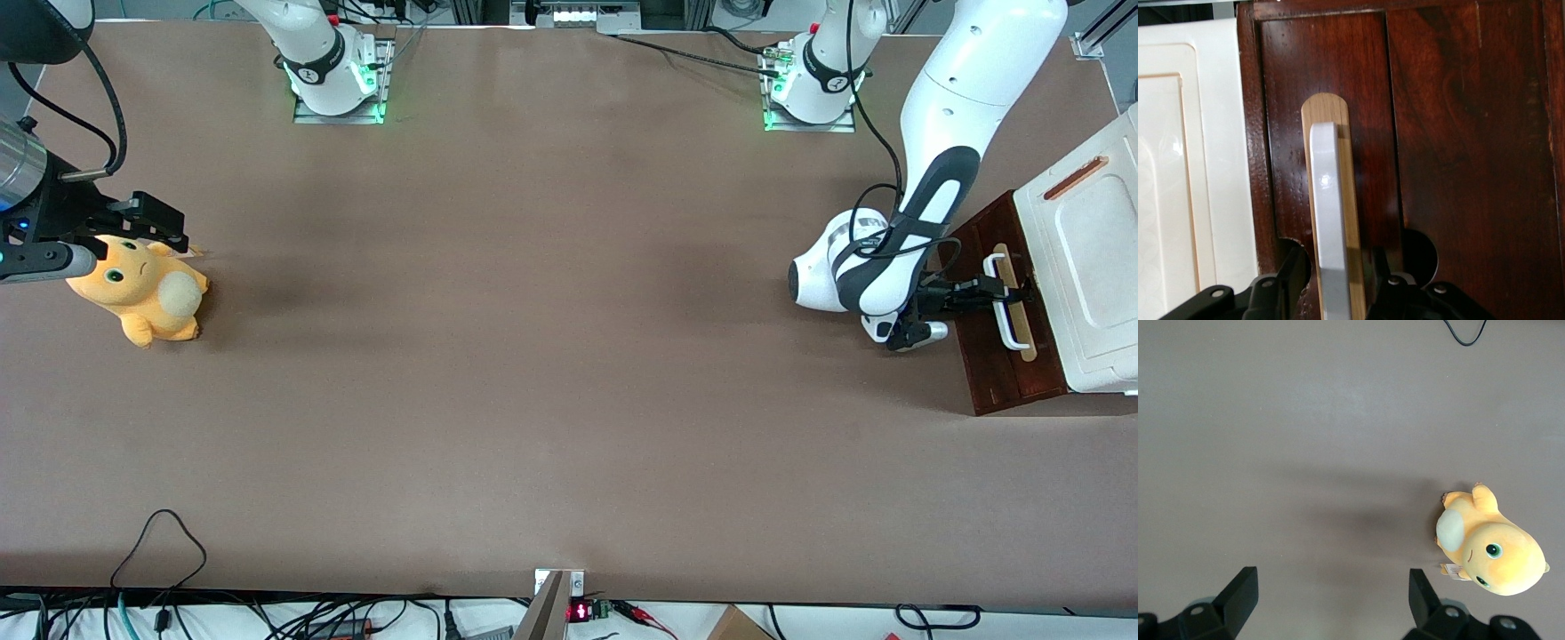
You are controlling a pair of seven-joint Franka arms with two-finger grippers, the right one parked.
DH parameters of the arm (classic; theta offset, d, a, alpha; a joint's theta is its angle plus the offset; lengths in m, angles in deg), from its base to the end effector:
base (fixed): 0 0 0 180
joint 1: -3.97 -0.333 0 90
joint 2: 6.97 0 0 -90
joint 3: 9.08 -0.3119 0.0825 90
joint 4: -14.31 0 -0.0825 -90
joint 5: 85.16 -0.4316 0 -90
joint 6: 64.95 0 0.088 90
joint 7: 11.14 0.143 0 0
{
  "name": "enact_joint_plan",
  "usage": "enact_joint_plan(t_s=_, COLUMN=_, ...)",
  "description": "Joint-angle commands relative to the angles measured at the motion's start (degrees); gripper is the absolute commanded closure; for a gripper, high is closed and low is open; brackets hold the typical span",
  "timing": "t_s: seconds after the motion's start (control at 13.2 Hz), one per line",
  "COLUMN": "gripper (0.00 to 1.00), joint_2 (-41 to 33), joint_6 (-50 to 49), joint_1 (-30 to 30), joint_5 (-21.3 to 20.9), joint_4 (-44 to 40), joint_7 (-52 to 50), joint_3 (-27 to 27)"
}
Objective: Open lower drawer with left arm only
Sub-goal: 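Close the left gripper around the white drawer handle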
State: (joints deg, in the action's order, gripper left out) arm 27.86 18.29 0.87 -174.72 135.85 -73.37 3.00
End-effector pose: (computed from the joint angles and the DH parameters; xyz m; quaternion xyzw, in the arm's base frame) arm 0.5352 0.0623 0.1032 -0.7110 0.0465 0.0005 0.7017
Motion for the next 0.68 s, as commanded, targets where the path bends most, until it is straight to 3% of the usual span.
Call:
enact_joint_plan(t_s=0.0, gripper=0.55, joint_2=0.8, joint_6=0.3, joint_1=0.1, joint_5=-1.8, joint_4=-1.1, joint_7=1.3, joint_3=-0.7)
enact_joint_plan(t_s=0.61, gripper=0.67, joint_2=0.9, joint_6=0.5, joint_1=-0.1, joint_5=-1.9, joint_4=-1.1, joint_7=1.4, joint_3=-1.1)
